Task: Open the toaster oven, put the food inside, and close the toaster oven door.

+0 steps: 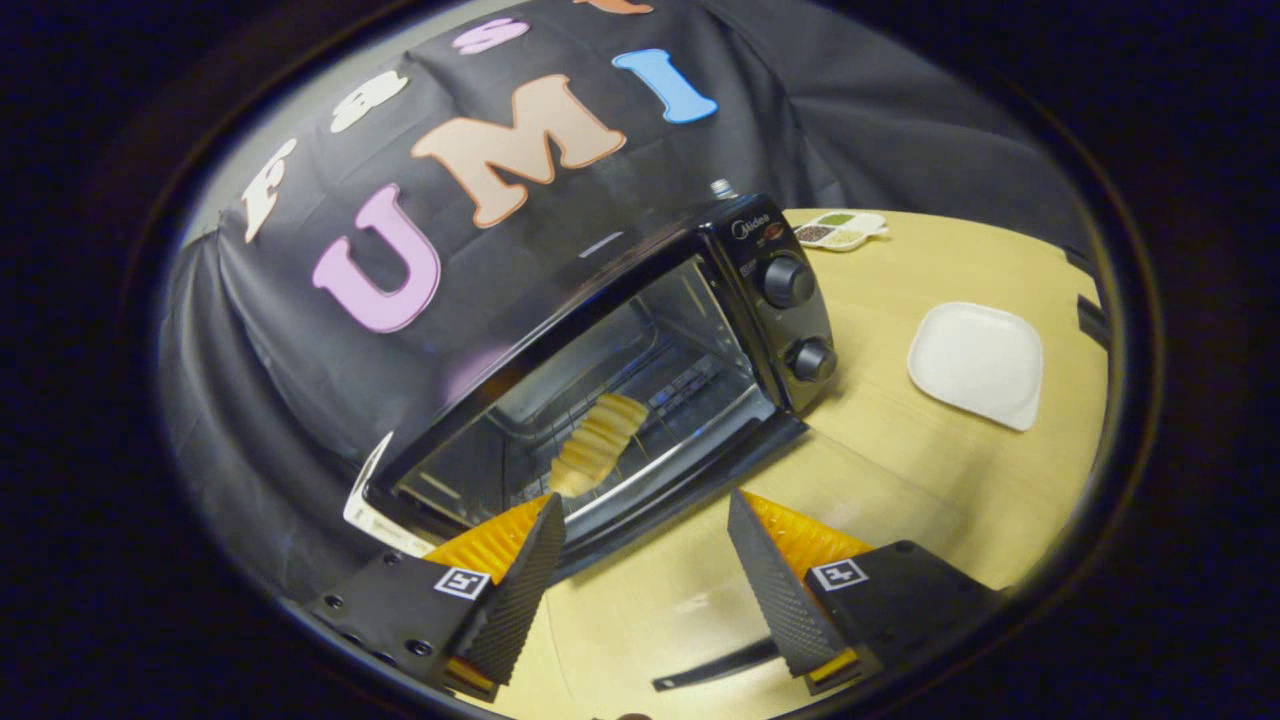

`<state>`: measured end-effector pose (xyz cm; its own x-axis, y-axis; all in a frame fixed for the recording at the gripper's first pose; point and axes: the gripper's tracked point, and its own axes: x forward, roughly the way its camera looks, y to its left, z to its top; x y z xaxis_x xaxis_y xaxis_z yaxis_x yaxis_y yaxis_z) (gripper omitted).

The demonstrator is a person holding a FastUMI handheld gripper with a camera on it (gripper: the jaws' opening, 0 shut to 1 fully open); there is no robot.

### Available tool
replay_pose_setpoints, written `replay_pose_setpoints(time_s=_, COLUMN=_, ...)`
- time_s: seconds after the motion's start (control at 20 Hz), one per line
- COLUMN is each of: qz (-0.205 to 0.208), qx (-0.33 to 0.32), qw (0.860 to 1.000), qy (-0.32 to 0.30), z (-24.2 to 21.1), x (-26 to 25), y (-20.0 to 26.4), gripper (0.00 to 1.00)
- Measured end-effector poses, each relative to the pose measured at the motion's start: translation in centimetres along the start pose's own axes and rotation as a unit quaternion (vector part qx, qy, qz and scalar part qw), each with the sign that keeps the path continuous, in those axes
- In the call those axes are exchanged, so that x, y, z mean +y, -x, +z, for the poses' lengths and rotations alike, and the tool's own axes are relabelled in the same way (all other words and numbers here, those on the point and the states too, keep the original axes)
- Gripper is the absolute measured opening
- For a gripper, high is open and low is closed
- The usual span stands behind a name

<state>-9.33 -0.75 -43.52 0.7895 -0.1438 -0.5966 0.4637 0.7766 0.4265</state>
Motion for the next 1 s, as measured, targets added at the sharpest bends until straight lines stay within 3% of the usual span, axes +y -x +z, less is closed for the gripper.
replay_pose_setpoints(time_s=0.5, qz=0.033, qx=0.072, qw=0.985, qy=0.152, z=-4.4, x=-3.9, y=5.9, gripper=1.0)
replay_pose_setpoints(time_s=0.8, qz=0.047, qx=0.113, qw=0.965, qy=0.232, z=-7.8, x=-5.3, y=8.0, gripper=1.0)
replay_pose_setpoints(time_s=1.0, qz=0.024, qx=0.134, qw=0.946, qy=0.294, z=-9.9, x=-6.9, y=7.7, gripper=1.0)
